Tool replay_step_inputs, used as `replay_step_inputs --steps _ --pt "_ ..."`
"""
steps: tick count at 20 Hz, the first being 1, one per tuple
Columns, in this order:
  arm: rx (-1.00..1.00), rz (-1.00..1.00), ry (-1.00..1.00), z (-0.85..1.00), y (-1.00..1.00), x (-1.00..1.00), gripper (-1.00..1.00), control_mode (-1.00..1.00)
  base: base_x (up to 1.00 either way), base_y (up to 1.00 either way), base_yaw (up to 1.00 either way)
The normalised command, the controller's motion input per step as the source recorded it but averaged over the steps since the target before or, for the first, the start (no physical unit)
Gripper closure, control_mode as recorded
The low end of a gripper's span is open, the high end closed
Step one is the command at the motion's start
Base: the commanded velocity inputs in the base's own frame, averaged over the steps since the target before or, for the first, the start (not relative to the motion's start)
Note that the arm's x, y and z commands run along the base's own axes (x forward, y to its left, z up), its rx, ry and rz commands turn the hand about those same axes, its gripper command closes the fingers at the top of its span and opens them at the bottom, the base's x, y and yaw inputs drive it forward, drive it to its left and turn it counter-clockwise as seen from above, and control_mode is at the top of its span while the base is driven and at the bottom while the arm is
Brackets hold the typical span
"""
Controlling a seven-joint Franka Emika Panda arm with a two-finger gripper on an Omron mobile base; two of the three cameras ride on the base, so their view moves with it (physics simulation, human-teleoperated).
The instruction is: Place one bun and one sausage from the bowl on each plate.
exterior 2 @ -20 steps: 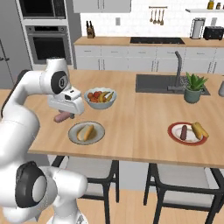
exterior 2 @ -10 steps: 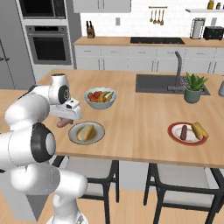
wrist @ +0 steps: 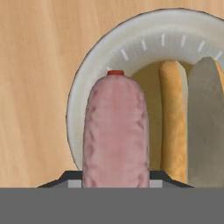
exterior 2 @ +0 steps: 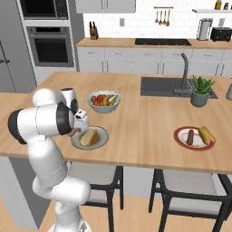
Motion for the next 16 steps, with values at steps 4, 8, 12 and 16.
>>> replay_step_inputs --steps 4,8,12,16 --pt "0.00 0.05 -0.03 -0.53 0.00 0.37 1.00 -1.00 0.00 0.00 0.00" --pt "0.00 0.00 -0.04 -0.32 -0.21 0.10 -1.00 -1.00 0.00 0.00 0.00" --pt "0.00 0.00 -0.08 -0.07 -0.37 -0.01 -1.00 -1.00 0.00 0.00 0.00" --pt "0.00 0.00 -0.08 0.02 -0.11 -0.01 -1.00 -1.00 0.00 0.00 0.00"
